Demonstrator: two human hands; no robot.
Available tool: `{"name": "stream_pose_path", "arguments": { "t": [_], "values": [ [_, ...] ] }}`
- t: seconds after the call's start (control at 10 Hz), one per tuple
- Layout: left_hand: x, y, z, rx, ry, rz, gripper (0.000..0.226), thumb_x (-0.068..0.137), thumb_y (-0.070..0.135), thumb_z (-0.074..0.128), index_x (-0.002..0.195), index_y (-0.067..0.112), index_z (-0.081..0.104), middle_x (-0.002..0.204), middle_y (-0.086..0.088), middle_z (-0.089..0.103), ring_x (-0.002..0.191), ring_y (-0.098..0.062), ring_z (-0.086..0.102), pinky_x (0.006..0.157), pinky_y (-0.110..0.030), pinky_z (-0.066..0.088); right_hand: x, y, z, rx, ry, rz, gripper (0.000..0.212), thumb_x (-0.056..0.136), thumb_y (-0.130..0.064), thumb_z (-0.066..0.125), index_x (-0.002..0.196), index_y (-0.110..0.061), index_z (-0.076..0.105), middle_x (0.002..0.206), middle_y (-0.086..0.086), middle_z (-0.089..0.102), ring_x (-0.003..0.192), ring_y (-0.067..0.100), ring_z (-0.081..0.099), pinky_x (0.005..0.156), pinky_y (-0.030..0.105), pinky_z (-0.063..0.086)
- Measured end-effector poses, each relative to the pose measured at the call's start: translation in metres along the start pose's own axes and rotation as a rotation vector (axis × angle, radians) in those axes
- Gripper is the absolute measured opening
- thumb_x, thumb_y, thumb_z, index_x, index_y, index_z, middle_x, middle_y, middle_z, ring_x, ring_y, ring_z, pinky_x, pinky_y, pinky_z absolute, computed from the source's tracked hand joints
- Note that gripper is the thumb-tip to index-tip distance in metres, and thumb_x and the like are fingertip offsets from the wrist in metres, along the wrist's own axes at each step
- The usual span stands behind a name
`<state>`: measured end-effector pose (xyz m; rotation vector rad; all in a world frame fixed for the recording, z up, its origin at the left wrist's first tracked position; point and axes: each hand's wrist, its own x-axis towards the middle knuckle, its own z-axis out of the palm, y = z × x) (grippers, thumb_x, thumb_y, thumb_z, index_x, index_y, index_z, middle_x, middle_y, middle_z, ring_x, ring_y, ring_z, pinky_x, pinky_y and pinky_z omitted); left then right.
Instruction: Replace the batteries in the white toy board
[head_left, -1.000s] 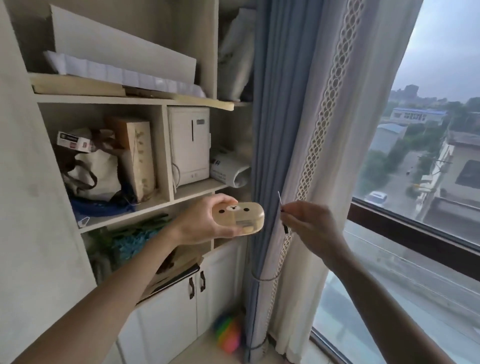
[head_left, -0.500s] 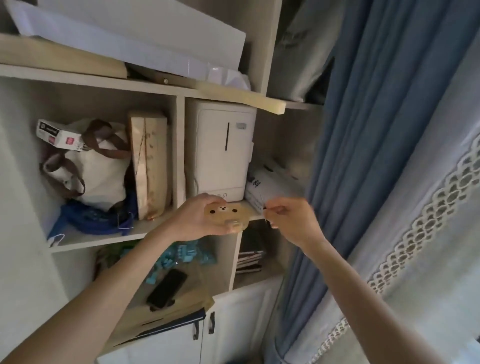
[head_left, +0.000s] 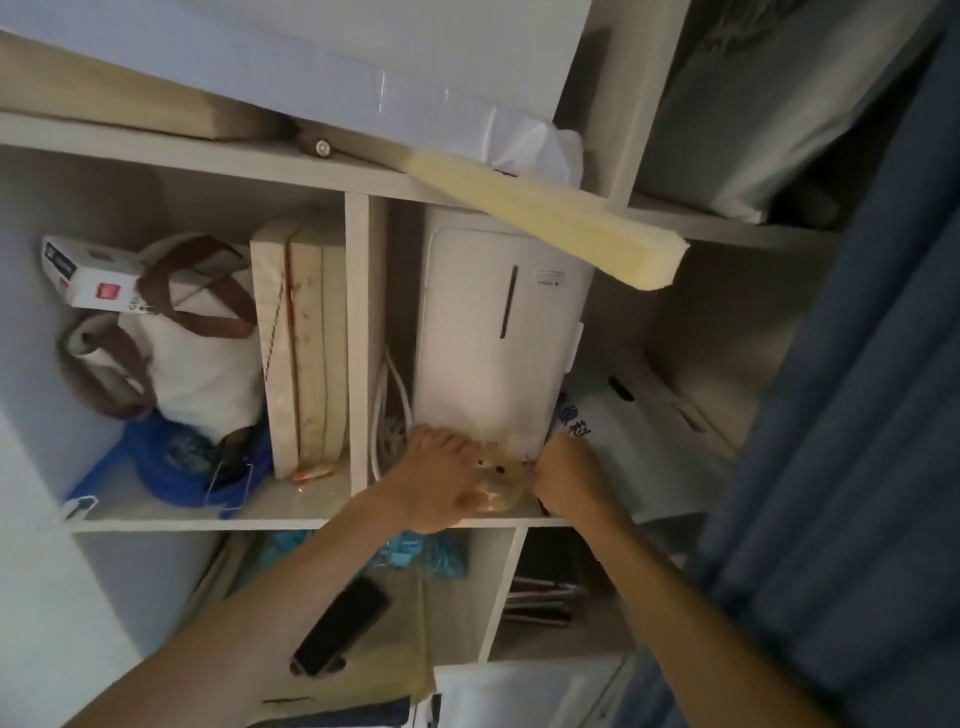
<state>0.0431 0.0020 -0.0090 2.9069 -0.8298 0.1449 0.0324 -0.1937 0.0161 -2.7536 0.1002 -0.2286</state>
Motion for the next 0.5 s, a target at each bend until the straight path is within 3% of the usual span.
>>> {"name": "stream_pose_path", "arguments": {
  "t": [0.1,0.2,0.3,0.4,0.5],
  "values": [
    [0.001,-0.009,0.013,0.018,-0.054,-0.039,0.067,0.101,0.056,0.048,0.157,0.022,0.034,0.161,-0.002,0.038,0.151,-0.026,0.027,0.125,-0.058,0.014,0.01,0.004,0.012,-0.073,-0.068,-0.001,0.012,0.098,-0.017,0.066,0.104,-0.008,0.07,0.089,0.006,0.068,0.077,0.021,0.064,0.075,0.033,0.06],
    [0.0,-0.011,0.027,-0.06,-0.01,-0.047,0.065,0.102,0.046,0.055,0.157,0.022,0.031,0.16,-0.002,0.031,0.153,-0.026,0.022,0.127,-0.052,0.016,0.012,0.002,0.021,-0.101,-0.085,-0.022,0.016,0.103,-0.016,0.058,0.113,-0.007,0.067,0.106,0.01,0.072,0.081,0.019,0.06,0.073,0.029,0.053],
    [-0.002,-0.01,0.033,-0.088,0.025,-0.063,0.065,0.103,0.044,0.055,0.158,0.02,0.029,0.159,-0.002,0.027,0.154,-0.026,0.021,0.128,-0.05,0.017,0.008,0.0,0.023,-0.103,-0.068,-0.039,0.018,0.106,-0.017,0.055,0.117,-0.008,0.067,0.113,0.01,0.071,0.092,0.02,0.067,0.077,0.027,0.054],
    [-0.01,-0.003,0.031,-0.1,0.071,-0.051,0.069,0.102,0.043,0.058,0.159,0.02,0.026,0.161,-0.001,0.026,0.154,-0.025,0.02,0.127,-0.047,0.017,-0.003,-0.003,0.02,-0.089,-0.064,-0.031,0.017,0.105,-0.019,0.058,0.112,-0.009,0.069,0.109,0.01,0.074,0.095,0.022,0.072,0.086,0.032,0.061],
    [-0.014,0.004,0.015,-0.177,0.143,-0.048,0.071,0.103,0.043,0.056,0.161,0.021,0.022,0.166,-0.001,0.024,0.157,-0.024,0.017,0.128,-0.047,0.019,-0.008,-0.007,0.009,-0.068,-0.027,-0.069,0.015,0.103,-0.018,0.061,0.109,-0.009,0.072,0.106,0.01,0.074,0.092,0.023,0.073,0.083,0.035,0.063]
  ]
}}
